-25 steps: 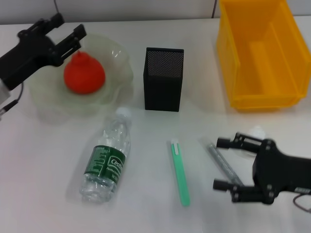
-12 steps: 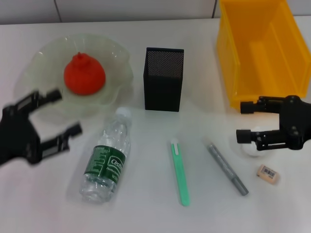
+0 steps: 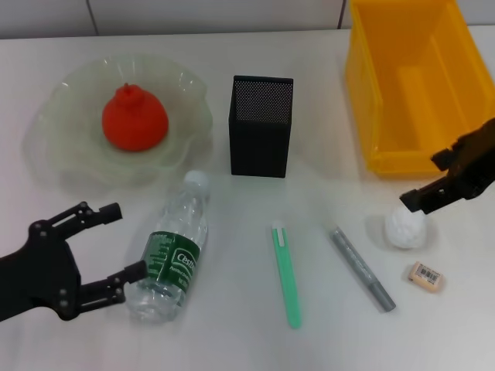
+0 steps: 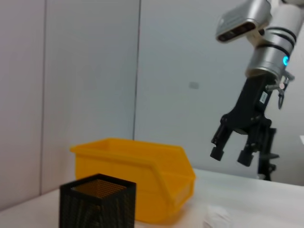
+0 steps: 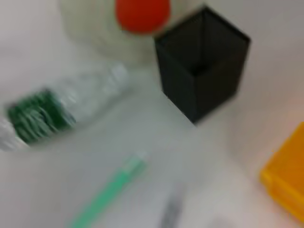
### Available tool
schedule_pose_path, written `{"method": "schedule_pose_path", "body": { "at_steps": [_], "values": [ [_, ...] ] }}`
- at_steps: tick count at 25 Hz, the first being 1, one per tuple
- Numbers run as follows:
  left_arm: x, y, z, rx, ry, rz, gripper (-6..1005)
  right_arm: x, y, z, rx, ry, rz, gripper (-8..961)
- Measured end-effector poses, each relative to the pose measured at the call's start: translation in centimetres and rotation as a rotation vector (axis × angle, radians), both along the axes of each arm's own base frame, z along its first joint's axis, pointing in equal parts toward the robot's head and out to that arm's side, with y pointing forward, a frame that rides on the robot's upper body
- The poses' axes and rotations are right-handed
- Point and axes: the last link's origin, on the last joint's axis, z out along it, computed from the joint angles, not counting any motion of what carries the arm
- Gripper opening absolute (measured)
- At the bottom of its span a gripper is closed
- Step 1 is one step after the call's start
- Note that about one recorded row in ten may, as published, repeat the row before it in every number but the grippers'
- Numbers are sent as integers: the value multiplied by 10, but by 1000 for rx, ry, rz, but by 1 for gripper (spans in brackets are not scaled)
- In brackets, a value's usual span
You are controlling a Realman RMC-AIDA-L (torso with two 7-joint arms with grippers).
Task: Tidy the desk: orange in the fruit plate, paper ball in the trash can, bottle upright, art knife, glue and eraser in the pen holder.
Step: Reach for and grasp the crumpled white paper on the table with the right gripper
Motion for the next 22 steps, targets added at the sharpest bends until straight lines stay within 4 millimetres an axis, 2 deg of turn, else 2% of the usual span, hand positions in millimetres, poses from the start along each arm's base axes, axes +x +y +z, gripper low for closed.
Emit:
{"method": "schedule_pose_path", "body": {
  "at_steps": [5, 14, 22],
  "values": [
    [1, 1, -4, -12, 9, -4, 842, 4, 2, -13, 24, -182, -85, 835],
    [4, 7, -10, -32, 10, -11, 841, 32, 18, -43, 27, -192, -141, 835],
    [4, 8, -12, -37, 11, -8, 841, 43, 27, -66, 14, -177, -149, 834]
  ]
}}
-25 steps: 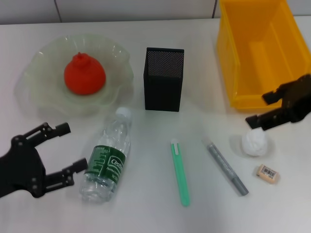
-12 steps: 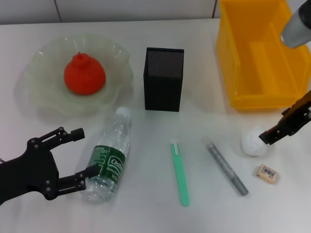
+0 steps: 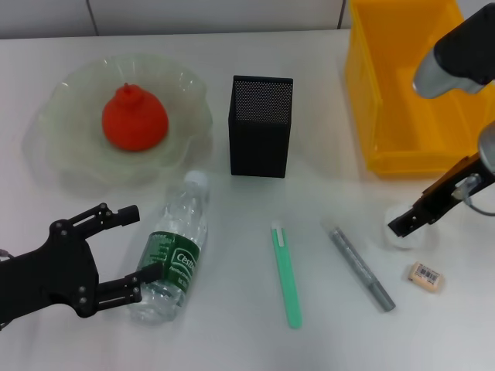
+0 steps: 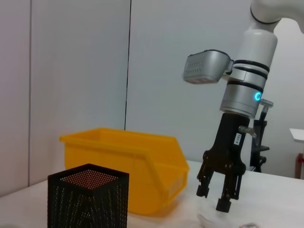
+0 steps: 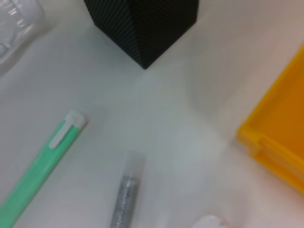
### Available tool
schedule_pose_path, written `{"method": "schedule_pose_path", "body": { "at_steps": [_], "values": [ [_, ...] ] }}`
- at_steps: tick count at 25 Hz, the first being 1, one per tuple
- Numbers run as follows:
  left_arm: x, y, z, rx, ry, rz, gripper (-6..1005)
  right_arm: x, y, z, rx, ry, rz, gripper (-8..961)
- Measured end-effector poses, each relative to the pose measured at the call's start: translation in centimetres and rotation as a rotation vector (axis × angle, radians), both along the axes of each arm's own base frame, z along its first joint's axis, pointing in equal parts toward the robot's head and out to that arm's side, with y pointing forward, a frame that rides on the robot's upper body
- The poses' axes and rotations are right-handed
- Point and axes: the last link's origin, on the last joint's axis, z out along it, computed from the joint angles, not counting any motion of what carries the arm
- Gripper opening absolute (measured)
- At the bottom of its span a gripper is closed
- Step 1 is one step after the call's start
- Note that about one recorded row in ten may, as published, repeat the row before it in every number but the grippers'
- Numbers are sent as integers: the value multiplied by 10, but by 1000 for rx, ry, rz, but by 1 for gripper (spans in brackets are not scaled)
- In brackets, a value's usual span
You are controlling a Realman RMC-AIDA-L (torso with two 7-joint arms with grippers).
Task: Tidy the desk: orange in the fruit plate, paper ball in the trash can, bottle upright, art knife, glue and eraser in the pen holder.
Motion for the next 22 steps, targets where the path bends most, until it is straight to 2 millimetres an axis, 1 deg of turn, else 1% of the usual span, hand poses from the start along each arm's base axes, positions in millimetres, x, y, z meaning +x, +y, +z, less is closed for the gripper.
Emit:
{"method": "schedule_pose_path", "body": {
  "at_steps": [6, 10, 13, 15, 17, 19, 20, 22],
  "values": [
    [-1, 1, -1, 2, 9, 10, 841, 8, 3, -11, -26, 1, -24, 830],
    [-1, 2, -1, 3, 10, 11, 841, 14, 4, -18, -46, -6, -44, 742],
    [-2, 2, -2, 4, 12, 12, 841, 14, 5, -19, -42, -5, -40, 663],
    [-1, 3, -2, 5, 12, 11, 841, 8, 5, -13, -28, 2, -20, 592],
    [-1, 3, -1, 5, 12, 11, 841, -2, 5, -4, -1, 28, 2, 521],
    [-1, 3, -1, 5, 12, 11, 841, -15, 4, 13, 42, 75, 28, 519],
    [-1, 3, -1, 5, 12, 11, 841, -22, 4, 25, 75, 103, 47, 518],
    [-1, 3, -1, 5, 12, 11, 841, -31, 5, 46, 144, 134, 75, 517]
  ]
}}
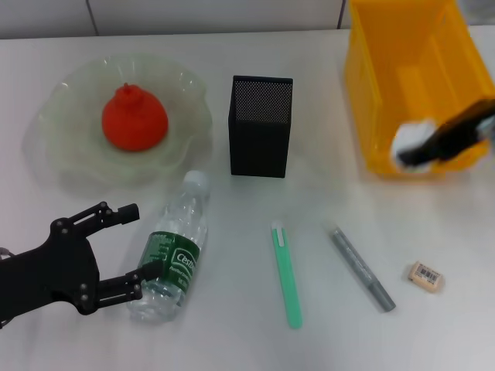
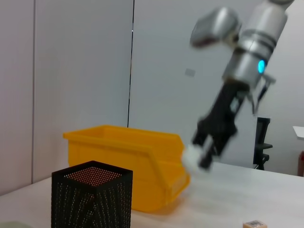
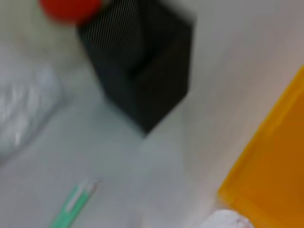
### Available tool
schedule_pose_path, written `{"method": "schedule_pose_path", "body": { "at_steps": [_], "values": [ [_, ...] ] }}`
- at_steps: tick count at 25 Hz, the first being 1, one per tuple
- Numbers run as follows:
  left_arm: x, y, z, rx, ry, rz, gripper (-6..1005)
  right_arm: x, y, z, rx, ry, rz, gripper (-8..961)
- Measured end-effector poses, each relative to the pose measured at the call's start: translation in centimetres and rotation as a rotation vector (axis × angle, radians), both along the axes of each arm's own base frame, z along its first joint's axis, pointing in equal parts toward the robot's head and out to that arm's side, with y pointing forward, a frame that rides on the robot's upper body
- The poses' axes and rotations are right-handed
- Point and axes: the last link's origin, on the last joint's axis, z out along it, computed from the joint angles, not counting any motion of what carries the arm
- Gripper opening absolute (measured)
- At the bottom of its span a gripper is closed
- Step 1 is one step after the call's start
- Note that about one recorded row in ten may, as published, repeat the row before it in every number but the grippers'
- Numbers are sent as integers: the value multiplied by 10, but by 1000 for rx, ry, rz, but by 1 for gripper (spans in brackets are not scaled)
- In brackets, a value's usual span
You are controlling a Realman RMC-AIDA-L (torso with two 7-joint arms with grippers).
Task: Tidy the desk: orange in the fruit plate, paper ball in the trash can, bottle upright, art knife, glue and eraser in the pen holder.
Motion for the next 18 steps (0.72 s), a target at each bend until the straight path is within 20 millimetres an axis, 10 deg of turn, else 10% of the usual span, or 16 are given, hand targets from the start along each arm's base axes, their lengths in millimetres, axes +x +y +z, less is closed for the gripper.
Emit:
{"method": "schedule_pose_path", "body": {
  "at_steps": [6, 18],
  "values": [
    [0, 0, 0, 0, -1, -1, 842, 7, 19, 47, 222, 69, 20, 511],
    [4, 0, 0, -22, -26, -3, 841, 35, 50, 26, 322, 142, 26, 674]
  ]
}}
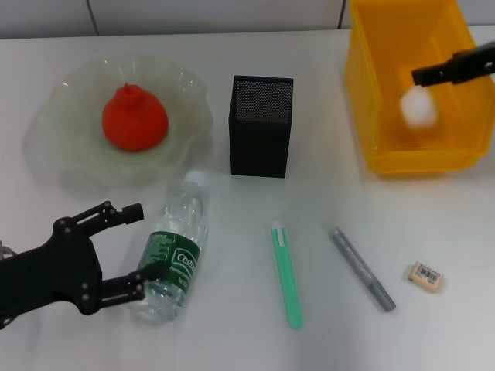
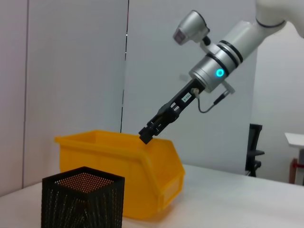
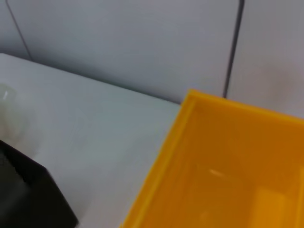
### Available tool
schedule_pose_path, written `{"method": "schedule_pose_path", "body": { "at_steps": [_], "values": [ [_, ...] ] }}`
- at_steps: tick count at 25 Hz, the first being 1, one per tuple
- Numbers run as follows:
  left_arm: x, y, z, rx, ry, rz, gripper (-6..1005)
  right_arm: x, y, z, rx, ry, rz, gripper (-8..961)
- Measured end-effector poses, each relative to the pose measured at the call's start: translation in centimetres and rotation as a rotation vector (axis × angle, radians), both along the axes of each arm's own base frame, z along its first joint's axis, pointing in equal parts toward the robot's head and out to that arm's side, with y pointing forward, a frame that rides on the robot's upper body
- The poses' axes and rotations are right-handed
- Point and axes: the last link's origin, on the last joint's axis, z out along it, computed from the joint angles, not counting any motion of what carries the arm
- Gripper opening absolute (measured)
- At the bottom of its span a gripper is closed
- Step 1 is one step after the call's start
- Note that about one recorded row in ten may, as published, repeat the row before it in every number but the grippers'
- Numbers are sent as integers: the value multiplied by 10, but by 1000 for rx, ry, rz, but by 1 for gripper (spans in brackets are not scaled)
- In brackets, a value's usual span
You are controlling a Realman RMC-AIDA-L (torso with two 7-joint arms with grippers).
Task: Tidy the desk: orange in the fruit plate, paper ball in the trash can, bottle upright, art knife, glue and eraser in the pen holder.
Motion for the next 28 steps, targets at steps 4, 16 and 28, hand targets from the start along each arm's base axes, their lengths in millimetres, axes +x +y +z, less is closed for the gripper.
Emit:
{"method": "schedule_pose_path", "body": {
  "at_steps": [4, 16, 28],
  "values": [
    [5, 9, 5, -46, -25, 57, 840, -9, -13, 4, 1, 123, 127, 774],
    [59, 48, 4, -114, 99, 130, 838, 57, -116, -32, -14, 465, 678, 852],
    [124, 55, -28, -31, 373, 422, 836, 113, -165, -74, 46, 442, 733, 852]
  ]
}}
